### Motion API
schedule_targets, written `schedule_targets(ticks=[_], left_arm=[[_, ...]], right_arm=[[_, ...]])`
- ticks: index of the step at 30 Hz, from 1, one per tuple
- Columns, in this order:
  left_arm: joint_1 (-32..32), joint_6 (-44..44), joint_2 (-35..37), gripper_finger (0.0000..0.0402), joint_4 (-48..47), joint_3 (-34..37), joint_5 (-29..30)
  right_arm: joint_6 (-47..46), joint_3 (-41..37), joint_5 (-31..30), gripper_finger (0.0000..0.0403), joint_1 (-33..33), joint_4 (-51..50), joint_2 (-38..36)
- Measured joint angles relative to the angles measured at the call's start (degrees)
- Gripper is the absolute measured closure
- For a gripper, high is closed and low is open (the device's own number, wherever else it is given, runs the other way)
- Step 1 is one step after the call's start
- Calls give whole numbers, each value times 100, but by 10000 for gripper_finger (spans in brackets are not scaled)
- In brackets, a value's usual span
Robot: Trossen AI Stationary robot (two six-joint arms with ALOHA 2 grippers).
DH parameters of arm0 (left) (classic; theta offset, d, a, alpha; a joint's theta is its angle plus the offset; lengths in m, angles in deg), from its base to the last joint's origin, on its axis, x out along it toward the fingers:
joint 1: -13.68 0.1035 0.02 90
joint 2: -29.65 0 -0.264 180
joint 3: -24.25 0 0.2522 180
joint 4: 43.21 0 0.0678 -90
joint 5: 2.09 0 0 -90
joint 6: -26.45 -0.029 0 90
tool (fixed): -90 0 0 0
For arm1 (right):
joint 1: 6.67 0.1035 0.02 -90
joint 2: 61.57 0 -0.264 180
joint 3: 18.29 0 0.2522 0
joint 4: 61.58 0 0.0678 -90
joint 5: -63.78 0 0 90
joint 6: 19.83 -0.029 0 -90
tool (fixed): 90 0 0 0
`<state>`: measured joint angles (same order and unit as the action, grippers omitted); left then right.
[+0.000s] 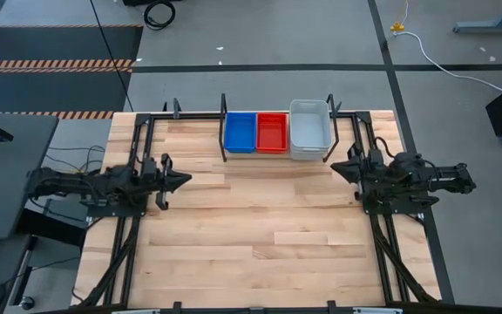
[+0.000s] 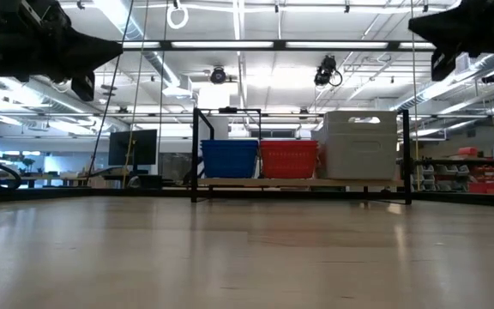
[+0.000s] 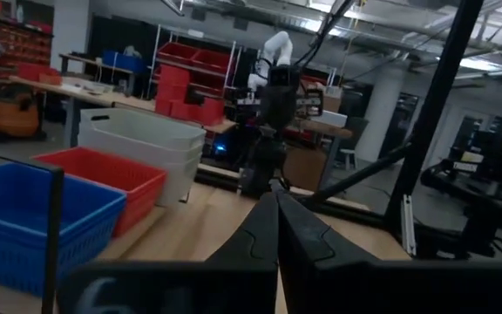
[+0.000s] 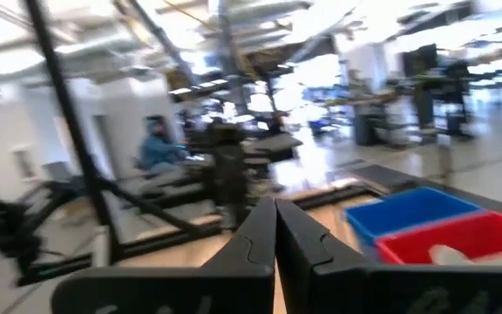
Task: Stack baskets on shelf by color
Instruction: Return to Home Position
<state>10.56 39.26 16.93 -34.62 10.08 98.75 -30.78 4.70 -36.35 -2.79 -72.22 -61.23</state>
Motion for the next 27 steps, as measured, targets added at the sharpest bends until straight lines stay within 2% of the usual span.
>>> schedule_targets(ticks=[2,8,12,15,21,27], left_arm=[[227,27,10,401,-44,0,-287],[643,177,63,401,-47,2,-825],[722,207,216,401,-171,2,-856],[719,375,368,401,-411,2,-859],[719,288,595,401,-784,2,-860],[717,305,646,400,-1038,2,-766]], right_arm=[[-31,0,225,400,0,173,0],[12,-1,230,400,0,216,0],[-269,-306,228,400,0,201,0],[-572,-853,175,400,1,738,2],[-79,-885,-242,400,-19,1053,35],[67,-885,-212,400,-74,705,35]])
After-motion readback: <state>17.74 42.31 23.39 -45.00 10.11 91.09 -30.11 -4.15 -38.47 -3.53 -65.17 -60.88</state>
